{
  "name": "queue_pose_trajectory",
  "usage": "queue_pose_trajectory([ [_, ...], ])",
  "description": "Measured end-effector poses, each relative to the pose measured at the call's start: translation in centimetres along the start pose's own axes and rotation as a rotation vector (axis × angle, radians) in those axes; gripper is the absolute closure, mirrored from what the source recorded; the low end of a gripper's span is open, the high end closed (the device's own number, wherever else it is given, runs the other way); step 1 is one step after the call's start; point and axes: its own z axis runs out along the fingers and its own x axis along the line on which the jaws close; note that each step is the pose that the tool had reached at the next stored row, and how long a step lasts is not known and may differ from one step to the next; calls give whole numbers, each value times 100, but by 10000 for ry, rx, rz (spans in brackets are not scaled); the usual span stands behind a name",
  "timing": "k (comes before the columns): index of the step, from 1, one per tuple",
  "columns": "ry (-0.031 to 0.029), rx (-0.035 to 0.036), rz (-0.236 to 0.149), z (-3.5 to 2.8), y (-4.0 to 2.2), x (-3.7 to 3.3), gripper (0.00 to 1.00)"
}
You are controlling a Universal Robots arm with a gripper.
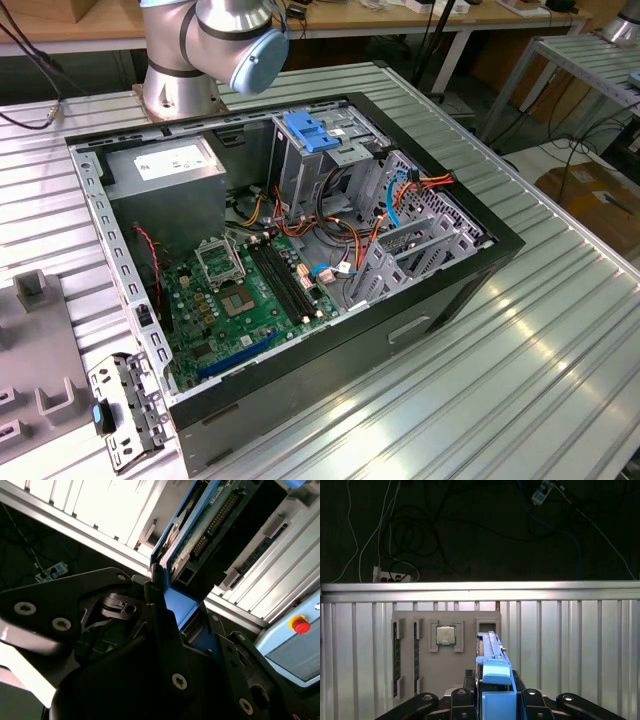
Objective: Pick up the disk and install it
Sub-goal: 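Pick up the disk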
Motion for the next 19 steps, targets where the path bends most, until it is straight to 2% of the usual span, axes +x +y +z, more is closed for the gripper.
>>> queue_pose_trajectory([
  [3,49,2,-1,-38,0,1,63],
  [11,92,1,-1,-132,-1,1,63],
  [19,267,5,-2,-273,-2,2,63],
])
